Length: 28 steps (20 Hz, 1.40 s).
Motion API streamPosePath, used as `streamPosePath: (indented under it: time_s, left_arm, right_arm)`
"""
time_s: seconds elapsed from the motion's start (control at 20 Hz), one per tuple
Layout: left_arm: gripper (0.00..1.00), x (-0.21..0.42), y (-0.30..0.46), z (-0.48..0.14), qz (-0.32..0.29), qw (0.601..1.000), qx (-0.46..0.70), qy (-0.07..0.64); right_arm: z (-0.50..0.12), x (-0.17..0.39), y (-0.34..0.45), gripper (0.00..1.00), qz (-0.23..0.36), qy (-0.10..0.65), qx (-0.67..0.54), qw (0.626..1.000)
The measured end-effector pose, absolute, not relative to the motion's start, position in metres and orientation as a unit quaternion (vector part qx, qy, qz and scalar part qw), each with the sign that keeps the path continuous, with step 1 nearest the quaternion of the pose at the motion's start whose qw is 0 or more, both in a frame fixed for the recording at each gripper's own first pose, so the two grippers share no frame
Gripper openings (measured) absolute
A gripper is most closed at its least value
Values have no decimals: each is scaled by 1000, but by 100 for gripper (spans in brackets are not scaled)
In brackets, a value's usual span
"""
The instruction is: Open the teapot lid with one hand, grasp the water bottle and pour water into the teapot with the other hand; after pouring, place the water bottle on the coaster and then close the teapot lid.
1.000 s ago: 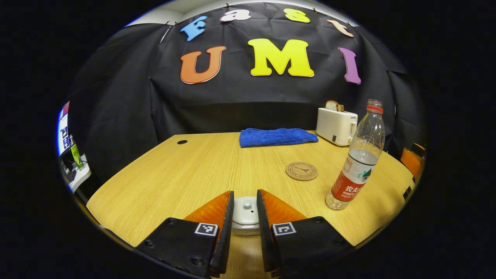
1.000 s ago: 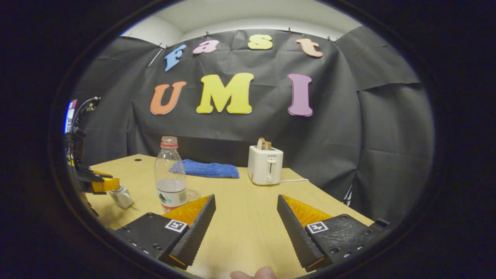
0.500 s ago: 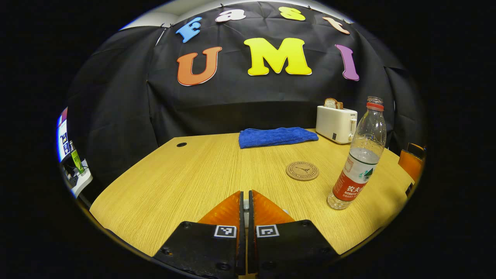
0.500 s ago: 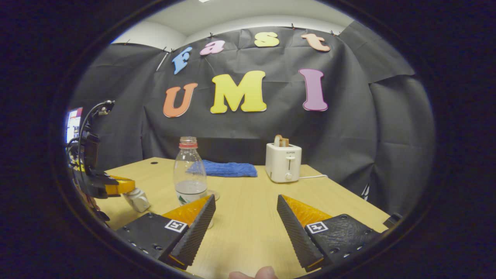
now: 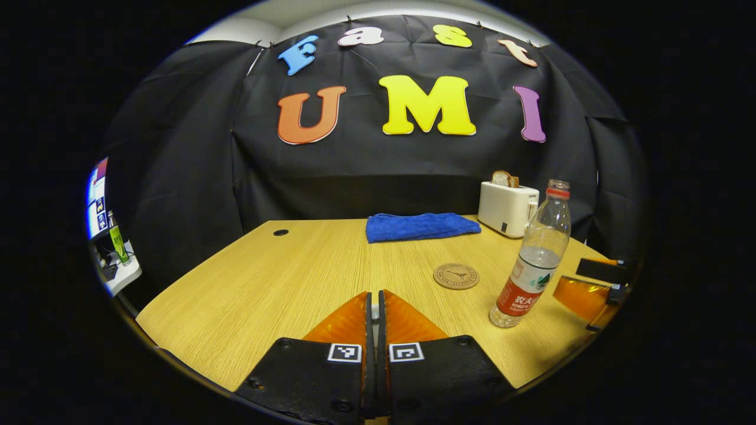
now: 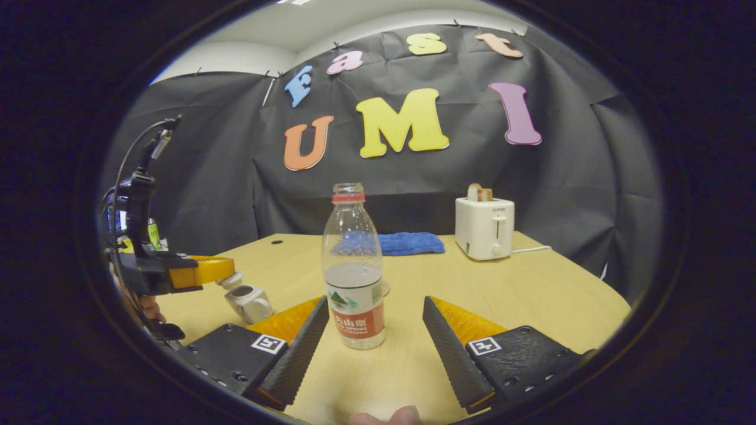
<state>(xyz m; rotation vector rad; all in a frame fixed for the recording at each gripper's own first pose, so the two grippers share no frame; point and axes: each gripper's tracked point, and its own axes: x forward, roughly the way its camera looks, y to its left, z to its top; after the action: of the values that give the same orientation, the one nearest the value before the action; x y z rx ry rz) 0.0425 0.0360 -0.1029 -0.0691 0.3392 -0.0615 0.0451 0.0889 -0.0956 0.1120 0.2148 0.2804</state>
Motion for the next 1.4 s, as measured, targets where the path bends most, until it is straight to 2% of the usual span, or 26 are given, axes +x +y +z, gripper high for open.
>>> streamPosePath:
  time_s: [0.05,0.65,0.75,0.85,1.15,1.4]
  left_arm:
    - [3,40,38,-99,-31,985,-40,165]
    - [3,18,63,-83,-15,989,-59,136]
    - [3,17,70,-82,-10,989,-62,133]
    - [3,15,78,-83,-4,989,-62,132]
    - [3,14,93,-78,1,990,-61,124]
    - [3,14,100,-74,-3,991,-61,117]
  right_arm:
    - [-97,48,94,98,142,109,62,982]
    - [-97,82,124,93,133,111,39,984]
    - [-95,84,126,89,133,112,34,984]
    - [-90,84,129,77,135,107,22,985]
    - [-62,86,136,72,139,58,-126,980]
    - [-67,104,137,73,121,57,-304,943]
